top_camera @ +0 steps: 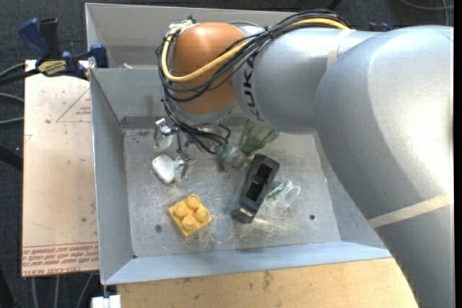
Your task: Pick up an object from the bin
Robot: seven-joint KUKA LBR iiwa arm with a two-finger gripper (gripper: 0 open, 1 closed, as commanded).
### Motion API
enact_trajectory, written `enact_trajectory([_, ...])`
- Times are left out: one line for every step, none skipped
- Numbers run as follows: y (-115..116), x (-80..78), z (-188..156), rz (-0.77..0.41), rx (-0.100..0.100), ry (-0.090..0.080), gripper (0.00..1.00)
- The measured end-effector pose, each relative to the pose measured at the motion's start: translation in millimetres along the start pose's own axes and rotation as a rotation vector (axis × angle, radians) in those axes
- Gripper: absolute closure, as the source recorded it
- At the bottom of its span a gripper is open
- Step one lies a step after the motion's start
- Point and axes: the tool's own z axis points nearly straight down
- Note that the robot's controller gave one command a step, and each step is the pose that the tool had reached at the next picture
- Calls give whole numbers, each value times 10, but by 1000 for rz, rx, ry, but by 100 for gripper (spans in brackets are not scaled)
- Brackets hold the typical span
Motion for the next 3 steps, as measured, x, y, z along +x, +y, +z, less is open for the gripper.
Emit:
enact_trajectory([10, 13, -33, 1, -2, -2, 100])
enact_trajectory([12, 7, -142, 1, -4, 0, 100])
enact_trajectory([9, -6, -202, 2, -3, -4, 100])
